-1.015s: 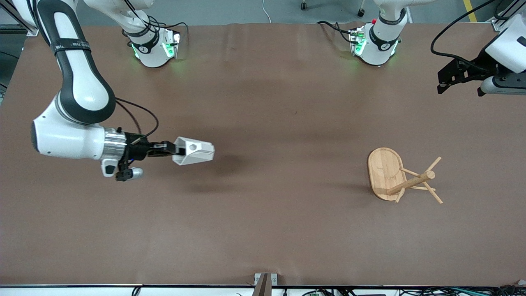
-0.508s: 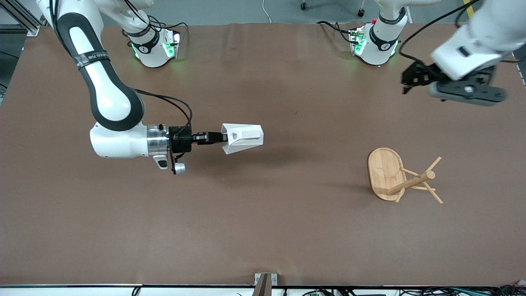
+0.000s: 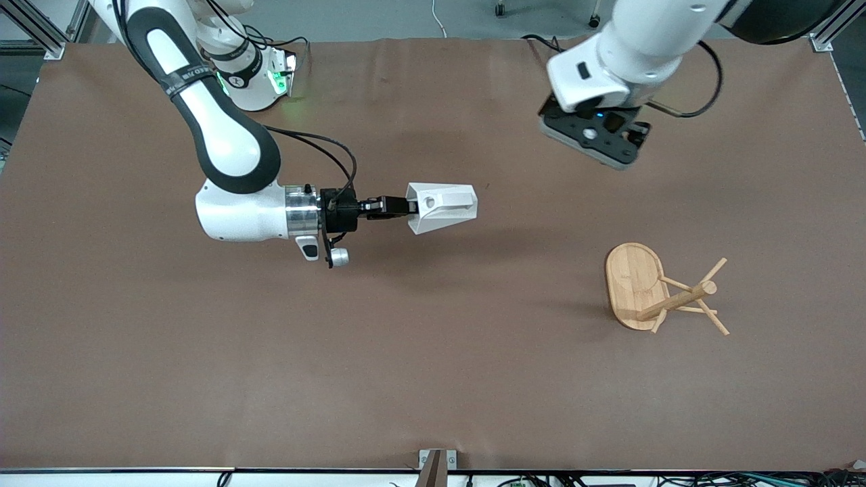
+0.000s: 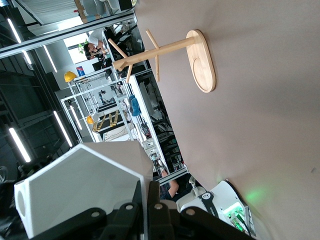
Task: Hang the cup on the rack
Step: 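Reach the left gripper to the cup held by the right gripper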
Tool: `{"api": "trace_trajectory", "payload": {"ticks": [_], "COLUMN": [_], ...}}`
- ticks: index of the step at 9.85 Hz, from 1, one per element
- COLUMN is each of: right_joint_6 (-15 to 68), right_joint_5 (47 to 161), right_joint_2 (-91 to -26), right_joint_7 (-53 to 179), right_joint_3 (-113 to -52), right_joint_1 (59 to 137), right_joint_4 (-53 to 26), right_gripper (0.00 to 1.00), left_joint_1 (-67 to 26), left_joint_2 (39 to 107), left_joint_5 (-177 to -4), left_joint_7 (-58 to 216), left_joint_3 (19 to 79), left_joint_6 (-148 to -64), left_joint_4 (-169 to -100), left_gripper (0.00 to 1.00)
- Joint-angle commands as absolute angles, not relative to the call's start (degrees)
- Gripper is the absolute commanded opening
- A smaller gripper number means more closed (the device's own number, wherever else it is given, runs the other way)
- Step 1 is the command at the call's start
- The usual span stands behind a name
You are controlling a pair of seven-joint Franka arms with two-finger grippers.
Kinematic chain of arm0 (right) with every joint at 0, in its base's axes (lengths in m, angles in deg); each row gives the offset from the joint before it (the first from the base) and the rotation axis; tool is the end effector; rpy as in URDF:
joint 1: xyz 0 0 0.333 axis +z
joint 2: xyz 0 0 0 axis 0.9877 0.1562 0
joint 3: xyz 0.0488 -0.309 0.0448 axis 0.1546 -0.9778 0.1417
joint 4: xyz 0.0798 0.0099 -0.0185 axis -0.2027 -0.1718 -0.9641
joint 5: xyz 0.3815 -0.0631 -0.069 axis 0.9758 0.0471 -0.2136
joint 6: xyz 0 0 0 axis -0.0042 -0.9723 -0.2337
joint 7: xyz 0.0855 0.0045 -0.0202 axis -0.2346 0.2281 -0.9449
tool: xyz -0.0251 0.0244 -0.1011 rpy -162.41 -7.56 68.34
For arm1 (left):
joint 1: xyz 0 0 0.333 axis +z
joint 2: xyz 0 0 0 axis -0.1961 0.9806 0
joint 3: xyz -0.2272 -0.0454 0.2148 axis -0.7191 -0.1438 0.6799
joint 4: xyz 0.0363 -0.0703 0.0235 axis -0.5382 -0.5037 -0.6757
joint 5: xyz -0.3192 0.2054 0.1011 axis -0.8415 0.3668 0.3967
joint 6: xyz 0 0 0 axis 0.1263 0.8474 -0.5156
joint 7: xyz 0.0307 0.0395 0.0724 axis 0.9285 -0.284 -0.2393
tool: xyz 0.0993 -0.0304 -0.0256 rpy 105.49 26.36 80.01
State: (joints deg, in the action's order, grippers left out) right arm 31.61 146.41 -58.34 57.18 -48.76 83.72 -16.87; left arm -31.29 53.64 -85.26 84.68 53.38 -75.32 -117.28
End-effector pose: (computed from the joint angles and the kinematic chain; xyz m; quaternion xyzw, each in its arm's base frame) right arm 0.5598 0.3507 0.3836 -0.7857 0.0742 0.1459 0.5965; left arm 0.4854 -0.3226 0.6182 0.9567 -0.2869 -0.0315 0.0380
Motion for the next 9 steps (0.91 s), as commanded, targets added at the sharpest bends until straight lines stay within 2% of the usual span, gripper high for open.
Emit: {"api": "trace_trajectory", "payload": {"ticks": [1,6,9], "right_joint_6": [32.5,32.7,32.8], "right_joint_5": [148.2,148.3,148.3], "right_joint_2": [-58.2,-58.3,-58.5], "right_joint_7": [56.3,56.3,56.2], "right_joint_3": [-47.5,-47.0,-46.2], "right_joint_1": [83.6,83.5,83.4], "right_joint_4": [-16.9,-17.5,-17.6], "right_gripper": [0.00,0.00,0.00], "left_joint_1": [-33.4,-34.2,-33.9], "left_joint_2": [55.3,57.8,59.6], "left_joint_5": [-88.6,-92.8,-96.5], "left_joint_7": [92.4,112.5,119.5], "left_joint_3": [53.3,52.6,52.6], "left_joint_6": [-78.0,-86.5,-96.1], "left_joint_4": [-116.4,-116.8,-120.2], "left_gripper": [1.00,1.00,1.00]}}
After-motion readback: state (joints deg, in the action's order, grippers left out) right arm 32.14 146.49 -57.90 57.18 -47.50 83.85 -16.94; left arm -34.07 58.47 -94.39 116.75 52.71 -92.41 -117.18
